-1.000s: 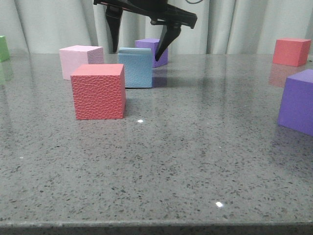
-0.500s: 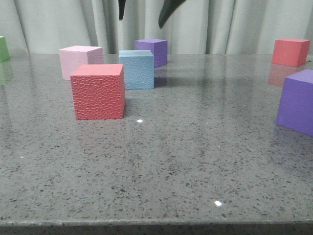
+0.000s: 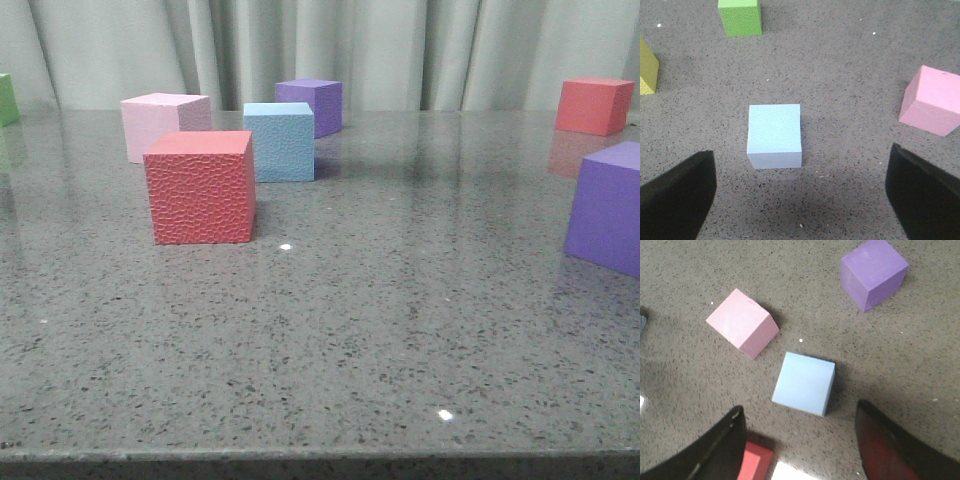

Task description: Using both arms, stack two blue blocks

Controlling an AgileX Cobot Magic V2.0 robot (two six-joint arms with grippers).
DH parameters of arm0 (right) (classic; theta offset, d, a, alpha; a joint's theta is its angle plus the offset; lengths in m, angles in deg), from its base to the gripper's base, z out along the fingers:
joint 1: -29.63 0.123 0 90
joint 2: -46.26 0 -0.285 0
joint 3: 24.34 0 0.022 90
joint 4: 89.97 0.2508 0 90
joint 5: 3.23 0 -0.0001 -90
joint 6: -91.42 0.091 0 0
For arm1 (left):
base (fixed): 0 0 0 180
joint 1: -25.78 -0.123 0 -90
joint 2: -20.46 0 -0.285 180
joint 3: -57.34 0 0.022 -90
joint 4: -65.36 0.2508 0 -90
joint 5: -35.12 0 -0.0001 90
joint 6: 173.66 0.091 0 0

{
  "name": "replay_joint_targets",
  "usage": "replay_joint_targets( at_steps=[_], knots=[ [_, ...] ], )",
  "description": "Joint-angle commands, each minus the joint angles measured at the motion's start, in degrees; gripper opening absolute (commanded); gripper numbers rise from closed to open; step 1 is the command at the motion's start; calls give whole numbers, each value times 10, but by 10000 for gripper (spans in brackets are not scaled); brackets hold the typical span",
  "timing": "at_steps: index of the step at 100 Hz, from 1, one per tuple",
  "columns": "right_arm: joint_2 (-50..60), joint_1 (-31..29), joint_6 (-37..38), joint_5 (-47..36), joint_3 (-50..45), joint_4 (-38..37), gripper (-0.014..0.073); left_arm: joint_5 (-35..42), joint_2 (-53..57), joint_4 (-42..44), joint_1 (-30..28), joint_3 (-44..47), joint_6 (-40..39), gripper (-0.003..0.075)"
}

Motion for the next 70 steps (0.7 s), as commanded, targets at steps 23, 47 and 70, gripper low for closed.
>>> replay_joint_targets(
  at_steps=[23,47,70],
  knots=[
    [162,0,-26,-40,-139,-12,472,-63,-140,18,-1,-143,-15,662],
    [299,0,-26,-138,-304,-12,472,-89,-202,21,-8,-194,-15,662],
    [387,0,-26,-167,-402,-12,472,-102,-222,-15,-43,-198,16,662]
  ],
)
